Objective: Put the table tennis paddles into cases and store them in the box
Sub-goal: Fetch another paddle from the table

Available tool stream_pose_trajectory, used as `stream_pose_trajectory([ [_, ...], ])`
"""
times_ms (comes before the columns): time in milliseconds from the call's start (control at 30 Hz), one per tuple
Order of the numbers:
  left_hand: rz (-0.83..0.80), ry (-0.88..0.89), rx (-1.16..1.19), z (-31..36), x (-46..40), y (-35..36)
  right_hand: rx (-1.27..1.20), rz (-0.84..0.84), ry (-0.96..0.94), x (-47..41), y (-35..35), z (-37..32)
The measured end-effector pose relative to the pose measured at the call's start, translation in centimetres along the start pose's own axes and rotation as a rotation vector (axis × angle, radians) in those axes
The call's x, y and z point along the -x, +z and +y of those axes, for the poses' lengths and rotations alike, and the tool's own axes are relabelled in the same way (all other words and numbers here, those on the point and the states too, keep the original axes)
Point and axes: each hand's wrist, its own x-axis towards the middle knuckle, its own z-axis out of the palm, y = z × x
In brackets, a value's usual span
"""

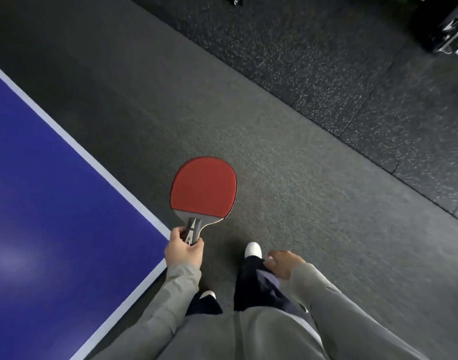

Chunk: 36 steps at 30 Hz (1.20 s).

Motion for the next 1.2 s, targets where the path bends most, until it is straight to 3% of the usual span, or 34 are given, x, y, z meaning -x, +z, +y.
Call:
stream_pose_trajectory([
  [300, 0.238, -0.259, 0.111, 8.7, -7.6, 5.9, 0.197, -0.054, -0.201, -11.5, -15.1, -0.1],
  [633, 0.448, -0.414, 0.223, 16.2, -15.0, 7.7, 0.292, -0.003, -0.412, -20.7, -29.9, -6.4],
  [900, 0.513, -0.465, 0.306, 20.2, -27.5, 3.9, 0.300, -0.005, -0.450, -28.9, -39.6, -16.1],
  [1200, 0.473, -0.448, 0.353, 28.7, -42.0, -0.8, 0.309, 0.062, -0.523, -33.5, -52.8, -28.5],
])
